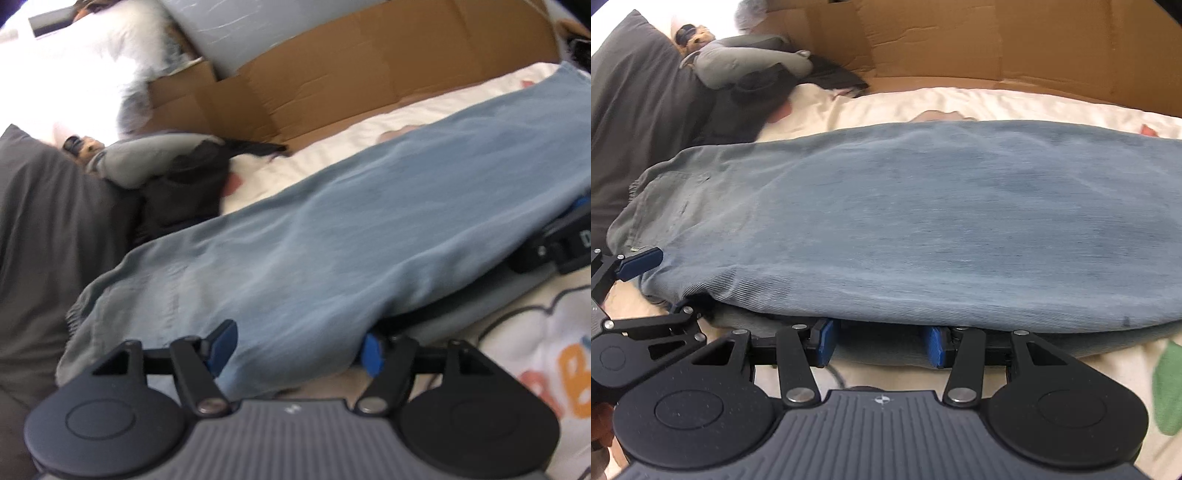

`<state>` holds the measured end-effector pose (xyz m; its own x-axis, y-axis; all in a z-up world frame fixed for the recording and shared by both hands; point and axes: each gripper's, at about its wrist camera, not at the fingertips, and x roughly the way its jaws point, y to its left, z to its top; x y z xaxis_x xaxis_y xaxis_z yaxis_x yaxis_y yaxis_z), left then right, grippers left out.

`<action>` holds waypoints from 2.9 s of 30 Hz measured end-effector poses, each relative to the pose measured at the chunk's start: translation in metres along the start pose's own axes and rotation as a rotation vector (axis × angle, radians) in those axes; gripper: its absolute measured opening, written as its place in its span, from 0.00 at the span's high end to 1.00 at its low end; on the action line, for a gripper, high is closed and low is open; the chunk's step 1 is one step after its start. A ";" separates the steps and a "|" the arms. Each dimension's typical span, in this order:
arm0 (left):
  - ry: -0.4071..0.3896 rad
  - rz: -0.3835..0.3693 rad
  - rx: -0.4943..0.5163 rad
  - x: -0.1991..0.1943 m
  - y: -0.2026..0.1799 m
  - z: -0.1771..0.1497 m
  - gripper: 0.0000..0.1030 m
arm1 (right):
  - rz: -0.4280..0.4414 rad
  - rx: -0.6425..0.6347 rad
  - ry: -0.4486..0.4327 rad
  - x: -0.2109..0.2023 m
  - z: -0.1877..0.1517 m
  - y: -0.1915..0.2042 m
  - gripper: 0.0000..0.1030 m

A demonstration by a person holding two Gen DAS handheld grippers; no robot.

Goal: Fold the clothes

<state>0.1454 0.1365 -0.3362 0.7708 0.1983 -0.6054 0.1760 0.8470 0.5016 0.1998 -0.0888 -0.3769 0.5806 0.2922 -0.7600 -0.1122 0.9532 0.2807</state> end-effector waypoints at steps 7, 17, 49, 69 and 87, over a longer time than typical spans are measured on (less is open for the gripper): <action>-0.011 0.084 0.003 -0.006 0.026 -0.006 0.31 | 0.059 -0.010 0.009 0.009 0.000 0.023 0.48; -0.043 0.106 -0.033 -0.008 0.049 -0.006 0.31 | 0.197 -0.051 0.047 0.028 0.000 0.063 0.48; 0.102 0.070 -0.318 -0.022 0.138 -0.061 0.33 | 0.431 -0.451 0.054 0.045 -0.012 0.164 0.32; 0.163 0.086 -0.404 -0.012 0.155 -0.079 0.33 | 0.357 -0.418 0.075 0.050 -0.016 0.197 0.64; 0.178 0.088 -0.409 -0.008 0.159 -0.087 0.33 | 0.220 -0.489 -0.009 0.045 -0.018 0.213 0.51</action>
<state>0.1137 0.3123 -0.3054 0.6488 0.3293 -0.6860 -0.1688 0.9413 0.2922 0.1873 0.1288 -0.3616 0.5076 0.4902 -0.7086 -0.5935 0.7951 0.1249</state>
